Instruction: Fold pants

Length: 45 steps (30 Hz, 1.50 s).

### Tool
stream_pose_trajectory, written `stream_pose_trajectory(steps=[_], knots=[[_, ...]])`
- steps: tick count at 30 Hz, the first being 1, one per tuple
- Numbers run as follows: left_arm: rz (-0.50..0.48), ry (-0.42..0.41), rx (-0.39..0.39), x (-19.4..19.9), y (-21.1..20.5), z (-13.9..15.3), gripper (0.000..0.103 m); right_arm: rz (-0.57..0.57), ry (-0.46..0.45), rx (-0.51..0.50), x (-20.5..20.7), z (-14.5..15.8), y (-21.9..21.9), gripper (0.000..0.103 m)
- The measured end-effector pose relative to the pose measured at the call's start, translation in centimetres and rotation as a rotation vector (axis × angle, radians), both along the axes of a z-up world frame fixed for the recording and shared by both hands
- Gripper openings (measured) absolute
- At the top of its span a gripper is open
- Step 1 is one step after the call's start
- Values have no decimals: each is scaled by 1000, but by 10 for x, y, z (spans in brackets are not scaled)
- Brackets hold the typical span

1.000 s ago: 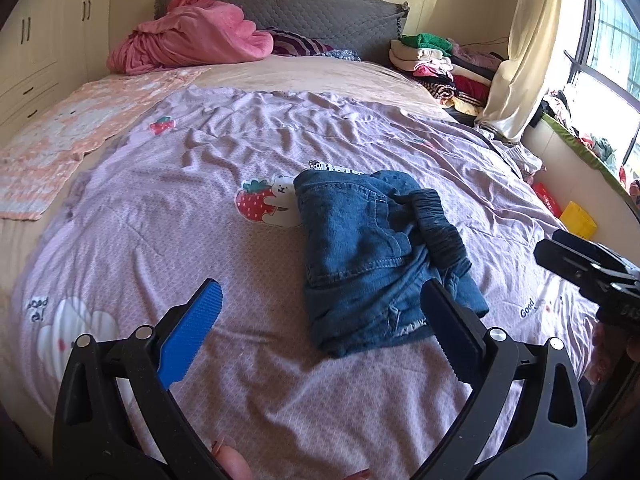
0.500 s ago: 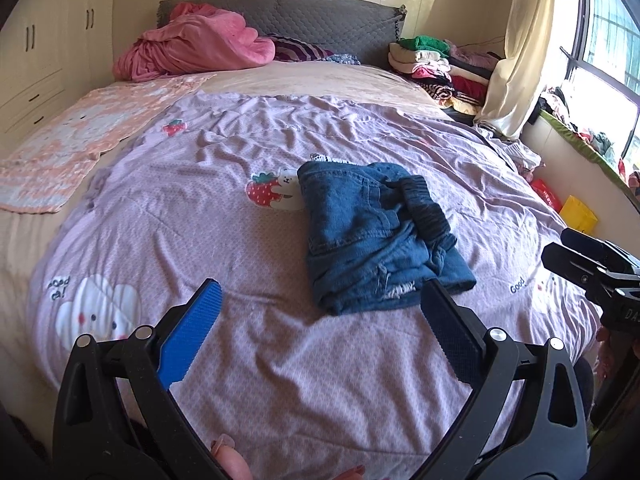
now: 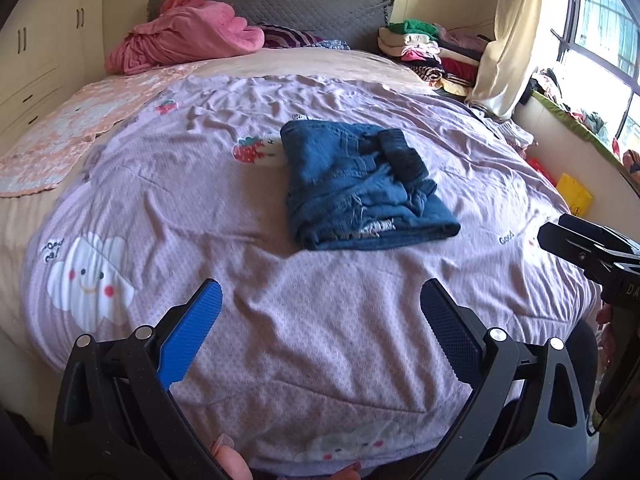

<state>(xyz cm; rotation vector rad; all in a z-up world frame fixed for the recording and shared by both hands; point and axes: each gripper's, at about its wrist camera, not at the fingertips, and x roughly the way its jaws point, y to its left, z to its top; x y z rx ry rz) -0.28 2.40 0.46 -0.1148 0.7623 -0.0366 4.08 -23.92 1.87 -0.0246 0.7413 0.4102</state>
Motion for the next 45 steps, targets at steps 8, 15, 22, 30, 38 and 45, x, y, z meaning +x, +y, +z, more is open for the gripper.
stream_pose_trajectory(steps=[8,15,22,30,38,45], knots=[[2,16,10,-12,-7,-16,93,-3,24,-2,-14,-14,-3,98],[-3,37,11,-17,-12,-24,93,-9,41,7,-19,-20,-4,98],[-1,44,17,-20,-14,-25,93,-18,60,-11,-23,-26,-5,98],[3,48,12,-22,-12,-26,93,-34,60,-6,-24,-25,-9,98],[12,58,13,-24,-11,-26,93,-38,65,-7,-24,-25,-10,98],[16,59,11,-24,-10,-25,93,-46,61,-7,-25,-24,-10,98]])
